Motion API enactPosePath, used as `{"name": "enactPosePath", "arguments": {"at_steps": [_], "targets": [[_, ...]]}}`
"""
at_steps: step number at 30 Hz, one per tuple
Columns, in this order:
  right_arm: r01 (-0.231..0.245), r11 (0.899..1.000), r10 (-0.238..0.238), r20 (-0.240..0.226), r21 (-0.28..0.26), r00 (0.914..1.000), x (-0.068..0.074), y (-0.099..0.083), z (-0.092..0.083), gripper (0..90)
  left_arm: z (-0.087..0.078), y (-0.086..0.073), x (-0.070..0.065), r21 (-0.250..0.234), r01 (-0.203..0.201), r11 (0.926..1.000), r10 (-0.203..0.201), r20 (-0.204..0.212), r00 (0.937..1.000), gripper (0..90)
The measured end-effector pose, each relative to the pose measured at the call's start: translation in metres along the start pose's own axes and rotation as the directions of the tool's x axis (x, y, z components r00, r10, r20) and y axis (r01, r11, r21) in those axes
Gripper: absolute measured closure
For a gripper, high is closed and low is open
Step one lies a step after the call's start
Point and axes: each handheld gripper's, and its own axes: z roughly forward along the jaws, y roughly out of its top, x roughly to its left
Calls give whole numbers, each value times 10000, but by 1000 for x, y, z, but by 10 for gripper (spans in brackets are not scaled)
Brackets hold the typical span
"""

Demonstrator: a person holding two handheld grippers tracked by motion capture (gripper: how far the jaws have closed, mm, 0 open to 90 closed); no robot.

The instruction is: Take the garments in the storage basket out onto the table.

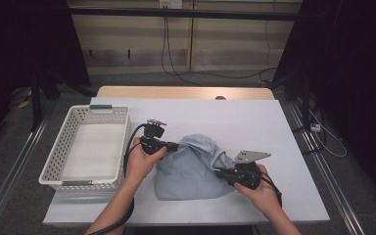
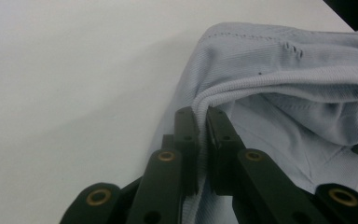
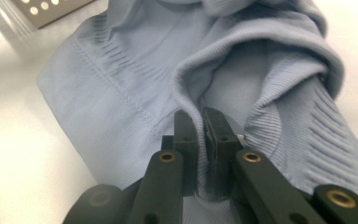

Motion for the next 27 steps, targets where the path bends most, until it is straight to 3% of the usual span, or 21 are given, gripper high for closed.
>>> {"name": "enactPosePath", "arguments": {"at_steps": [8, 10, 15, 22, 26, 27], "targets": [[-45, 10000, 45, 1, 23, 10000, -2, -4, 1, 824, 1, -3, -1, 107, -121, 9999, 121, -46, 9999, 843], [-146, 9998, 146, -9, -114, 9999, -1, -1, 0, 716, 2, -3, 0, 108, -98, 9999, 99, -59, 9999, 842], [-442, 9966, 459, 229, -701, 9987, -4, 12, -14, 562, 3, -4, 3, 170, -91, 9998, 92, -85, 9999, 842], [-1144, 9819, 1215, 384, -1510, 9919, -27, 33, -31, 437, 4, -6, 8, 192, -10, 9998, 11, -37, 10000, 842], [-1556, 9726, 1739, 963, -1729, 9800, -44, 45, -30, 381, 5, -5, 9, 194, -1, 9998, 1, -7, 10000, 842], [-1539, 9742, 1749, 1217, -1648, 9770, -48, 48, -27, 373, 5, -5, 9, 228, -12, 9997, 13, -11, 10000, 842]]}}
